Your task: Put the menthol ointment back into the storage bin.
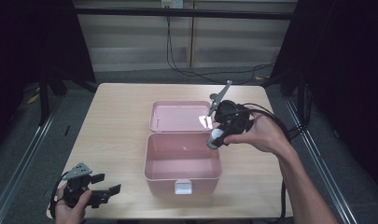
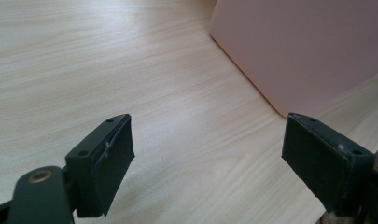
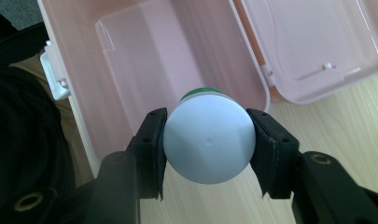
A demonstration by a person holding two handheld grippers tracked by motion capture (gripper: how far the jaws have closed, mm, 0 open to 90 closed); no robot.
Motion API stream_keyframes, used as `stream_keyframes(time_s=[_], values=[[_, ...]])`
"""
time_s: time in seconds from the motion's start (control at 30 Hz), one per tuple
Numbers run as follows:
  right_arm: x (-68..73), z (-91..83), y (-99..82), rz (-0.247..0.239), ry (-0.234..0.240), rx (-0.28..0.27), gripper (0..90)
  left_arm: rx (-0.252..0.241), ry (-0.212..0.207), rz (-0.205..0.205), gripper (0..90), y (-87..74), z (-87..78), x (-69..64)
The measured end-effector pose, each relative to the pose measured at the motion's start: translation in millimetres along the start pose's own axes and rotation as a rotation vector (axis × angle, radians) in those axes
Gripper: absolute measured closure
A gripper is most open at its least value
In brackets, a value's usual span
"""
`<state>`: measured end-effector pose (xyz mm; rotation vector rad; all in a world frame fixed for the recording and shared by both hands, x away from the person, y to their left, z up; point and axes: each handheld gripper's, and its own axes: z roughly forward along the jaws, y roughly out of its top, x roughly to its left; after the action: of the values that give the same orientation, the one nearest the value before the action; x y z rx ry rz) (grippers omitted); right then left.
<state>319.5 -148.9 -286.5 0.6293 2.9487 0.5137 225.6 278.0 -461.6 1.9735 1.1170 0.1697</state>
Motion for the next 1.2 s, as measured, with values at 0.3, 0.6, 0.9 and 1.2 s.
stream_keyframes(time_s=[0.3,0.6,0.9,1.2], values=[[7.3,12.4,13.5,-0.039,0.029,0.001,51.4,-0.001,0.001,0.0,16.4,-0.1,-0.1,0.2],[11.8,31.6,28.9,-0.078,0.06,0.002,51.4,0.0,0.001,0.001,16.4,-0.3,-0.1,0.2],[17.0,40.8,44.9,-0.101,0.078,0.013,51.4,0.0,0.0,0.003,16.5,-0.4,0.0,0.1],[21.2,57.1,61.4,-0.128,0.098,0.021,51.4,0.002,-0.002,-0.003,16.5,-0.3,-0.9,0.7]])
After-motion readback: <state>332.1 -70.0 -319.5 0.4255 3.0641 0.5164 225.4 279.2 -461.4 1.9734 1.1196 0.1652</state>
